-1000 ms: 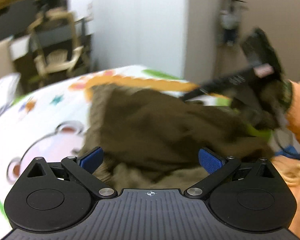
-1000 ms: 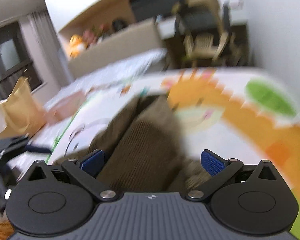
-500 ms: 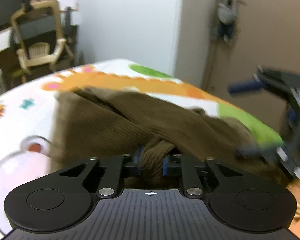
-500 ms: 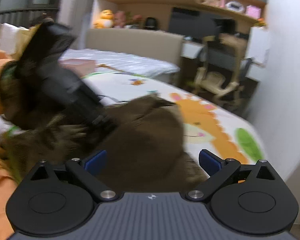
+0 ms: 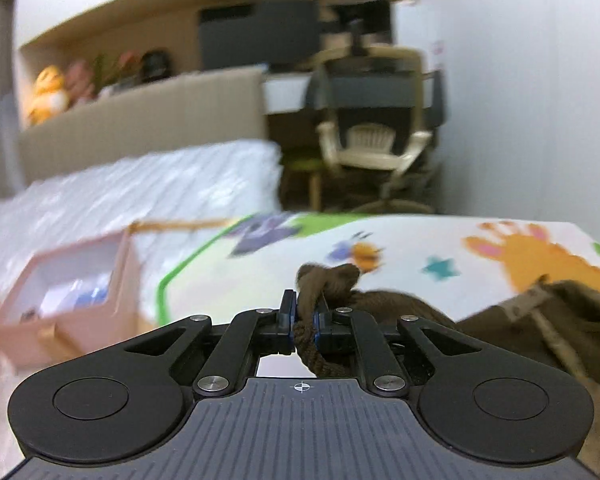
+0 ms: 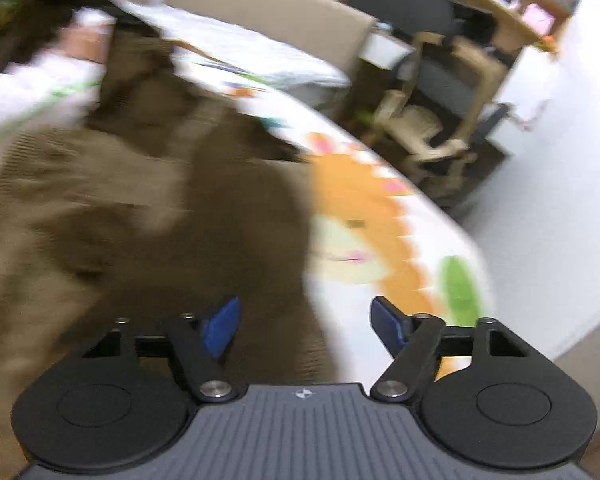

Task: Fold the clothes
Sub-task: 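Lift and shake the dress with both grippers, spreading it flat on the mat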

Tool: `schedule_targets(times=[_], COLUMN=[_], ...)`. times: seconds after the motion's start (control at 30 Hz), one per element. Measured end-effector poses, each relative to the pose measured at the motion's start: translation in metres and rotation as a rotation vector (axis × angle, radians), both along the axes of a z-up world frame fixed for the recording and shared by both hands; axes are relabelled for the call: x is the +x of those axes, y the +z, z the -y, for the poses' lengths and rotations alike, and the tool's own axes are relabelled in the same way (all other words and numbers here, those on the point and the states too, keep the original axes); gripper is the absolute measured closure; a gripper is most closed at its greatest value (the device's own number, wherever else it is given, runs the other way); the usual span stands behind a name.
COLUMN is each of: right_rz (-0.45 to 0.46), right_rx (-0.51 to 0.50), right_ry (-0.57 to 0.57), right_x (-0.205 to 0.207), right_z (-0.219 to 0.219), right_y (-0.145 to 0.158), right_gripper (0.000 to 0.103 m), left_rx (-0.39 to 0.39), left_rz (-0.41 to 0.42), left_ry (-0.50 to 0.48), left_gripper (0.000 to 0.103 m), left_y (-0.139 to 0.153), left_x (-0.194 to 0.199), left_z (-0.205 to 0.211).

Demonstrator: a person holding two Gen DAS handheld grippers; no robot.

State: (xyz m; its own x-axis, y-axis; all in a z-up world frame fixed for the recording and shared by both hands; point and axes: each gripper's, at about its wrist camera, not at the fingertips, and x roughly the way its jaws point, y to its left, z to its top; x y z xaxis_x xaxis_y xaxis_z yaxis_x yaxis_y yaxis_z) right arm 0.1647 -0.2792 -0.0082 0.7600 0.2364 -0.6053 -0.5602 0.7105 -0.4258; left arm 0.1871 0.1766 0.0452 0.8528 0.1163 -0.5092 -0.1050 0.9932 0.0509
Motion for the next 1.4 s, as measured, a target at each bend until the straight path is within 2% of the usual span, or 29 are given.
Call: schedule_targets(times=[0.1, 0.17, 0.23, 0.27, 0.3, 0.33, 0.4, 0.47, 0.53, 0.6, 0.63, 0.7, 0.77, 0.87, 0.93, 0.97, 1.03, 1.07, 1.13, 1.2, 1.27, 1.33, 1.4], right_rz=[0.170, 0.154, 0.132, 0.071, -0.004, -0.062, -0.169, -0.240, -0.293, -0.302, -0.285, -0.134, 0.091, 0.404, 0.502, 0.516, 0.458, 0.386, 0.190, -0.016, -0.190, -0.337, -0.473], right_rx=[-0.173, -0.120, -0.056, 0.050, 0.153, 0.209, 0.277, 0.248, 0.194, 0.102, 0.040, -0.156, -0.360, -0.525, -0.462, -0.399, -0.230, -0.118, 0.144, 0.404, 0.601, 0.742, 0.799], right_ry=[-0.105, -0.193, -0.273, -0.259, -0.222, -0.182, -0.082, 0.037, 0.139, 0.236, 0.281, 0.326, 0.313, 0.071, -0.166, -0.262, -0.393, -0.431, -0.421, -0.378, -0.299, -0.210, -0.157], right_x=[0.040, 0.060, 0.079, 0.075, 0.067, 0.057, 0.034, 0.002, -0.028, -0.057, -0.072, -0.095, -0.104, -0.068, -0.034, -0.021, -0.004, 0.003, 0.012, 0.021, 0.035, 0.053, 0.080], right_z=[0.004, 0.015, 0.026, 0.031, 0.034, 0.033, 0.027, 0.011, -0.005, -0.022, -0.029, -0.037, -0.030, -0.001, 0.026, 0.038, 0.057, 0.066, 0.079, 0.088, 0.087, 0.074, 0.060], right_y=[-0.012, -0.005, 0.003, 0.014, 0.022, 0.025, 0.026, 0.020, 0.013, 0.003, -0.002, -0.015, -0.025, -0.021, 0.000, 0.013, 0.039, 0.050, 0.063, 0.070, 0.068, 0.062, 0.044], right_gripper=[0.032, 0.032, 0.032, 0.031, 0.026, 0.020, 0.019, 0.019, 0.018, 0.018, 0.018, 0.018, 0.018, 0.018, 0.018, 0.018, 0.014, 0.013, 0.005, 0.005, 0.005, 0.005, 0.003], left_rx=[-0.013, -0.054, -0.145, -0.202, -0.254, -0.284, -0.316, -0.340, -0.353, -0.352, -0.347, -0.326, -0.287, -0.261, -0.275, -0.285, -0.314, -0.337, -0.394, -0.489, -0.581, -0.654, -0.664], left_rz=[-0.035, -0.045, -0.047, -0.046, -0.042, -0.041, -0.040, -0.042, -0.045, -0.050, -0.054, -0.060, -0.062, -0.065, -0.080, -0.093, -0.124, -0.139, -0.167, -0.195, -0.217, -0.231, -0.233], left_ry=[0.024, 0.037, 0.039, 0.024, 0.007, -0.004, -0.023, -0.063, -0.118, -0.191, -0.234, -0.322, -0.397, -0.470, -0.485, -0.484, -0.480, -0.480, -0.481, -0.472, -0.463, -0.449, -0.425], left_gripper=[0.092, 0.087, 0.073, 0.057, 0.045, 0.042, 0.036, 0.028, 0.024, 0.018, 0.017, 0.012, 0.010, 0.009, 0.009, 0.009, 0.009, 0.009, 0.009, 0.009, 0.009, 0.009, 0.009], left_y=[-0.013, -0.015, -0.014, -0.014, -0.011, -0.009, -0.003, 0.002, 0.005, 0.008, 0.009, 0.011, 0.013, 0.012, 0.008, 0.006, -0.002, -0.007, -0.016, -0.026, -0.036, -0.044, -0.051], left_x=[0.002, -0.004, -0.020, -0.028, -0.036, -0.040, -0.047, -0.051, -0.055, -0.058, -0.060, -0.064, -0.070, -0.076, -0.076, -0.074, -0.068, -0.064, -0.056, -0.042, -0.027, -0.014, -0.004], left_z=[-0.013, -0.019, -0.032, -0.037, -0.042, -0.043, -0.039, -0.026, -0.009, 0.013, 0.026, 0.052, 0.075, 0.096, 0.100, 0.102, 0.100, 0.098, 0.095, 0.089, 0.085, 0.082, 0.078])
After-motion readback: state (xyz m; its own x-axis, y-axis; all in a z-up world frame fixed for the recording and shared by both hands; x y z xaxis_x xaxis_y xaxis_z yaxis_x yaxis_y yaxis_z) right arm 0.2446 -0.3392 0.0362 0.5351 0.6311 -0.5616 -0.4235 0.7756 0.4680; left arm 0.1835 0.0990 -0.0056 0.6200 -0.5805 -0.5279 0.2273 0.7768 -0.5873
